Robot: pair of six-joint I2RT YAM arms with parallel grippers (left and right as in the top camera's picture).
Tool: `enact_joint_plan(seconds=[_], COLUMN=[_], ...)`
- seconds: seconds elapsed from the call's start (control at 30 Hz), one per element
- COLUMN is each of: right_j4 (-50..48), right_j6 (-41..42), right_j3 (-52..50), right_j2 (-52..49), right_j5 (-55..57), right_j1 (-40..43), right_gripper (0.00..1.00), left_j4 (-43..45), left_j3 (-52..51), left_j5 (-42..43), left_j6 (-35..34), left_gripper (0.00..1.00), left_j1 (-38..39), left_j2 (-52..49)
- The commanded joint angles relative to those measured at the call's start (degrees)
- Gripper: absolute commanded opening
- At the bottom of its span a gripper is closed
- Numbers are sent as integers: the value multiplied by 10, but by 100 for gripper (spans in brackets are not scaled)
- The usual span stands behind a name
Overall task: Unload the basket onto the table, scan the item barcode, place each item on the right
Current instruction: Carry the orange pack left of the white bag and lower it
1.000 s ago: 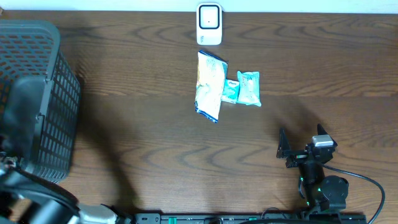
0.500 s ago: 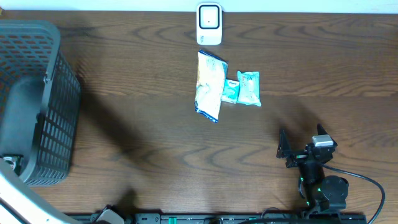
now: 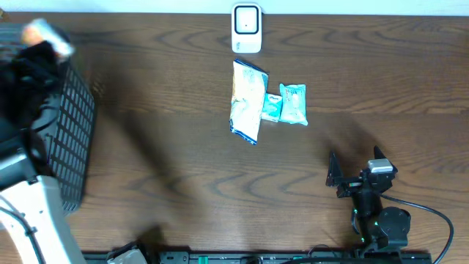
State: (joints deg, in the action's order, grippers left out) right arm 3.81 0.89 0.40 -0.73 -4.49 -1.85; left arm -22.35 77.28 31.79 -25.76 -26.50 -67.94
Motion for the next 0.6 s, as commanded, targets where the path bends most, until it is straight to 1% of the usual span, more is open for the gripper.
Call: enact_joint_plan(seconds=[0.0,0.1,0.2,0.57], right_j4=[2,2,2,2], right_j6=[3,3,3,3], right_j3=[-1,-1,-1,-1], right_j2=[2,2,2,2], right_j5=[-3,-3,-3,-3], right_j1=[-5,-5,-5,-5], right_gripper=[99,99,99,99], left_j4=[-4,-12,-21,-59], left_j3=[7,7,7,7], left_j5=[12,12,12,6], left_j6=[121,158,172,172], left_gripper=[8,7,7,7], left_j1=[72,125,166,255], left_j2=[-7,-21,-40,-157])
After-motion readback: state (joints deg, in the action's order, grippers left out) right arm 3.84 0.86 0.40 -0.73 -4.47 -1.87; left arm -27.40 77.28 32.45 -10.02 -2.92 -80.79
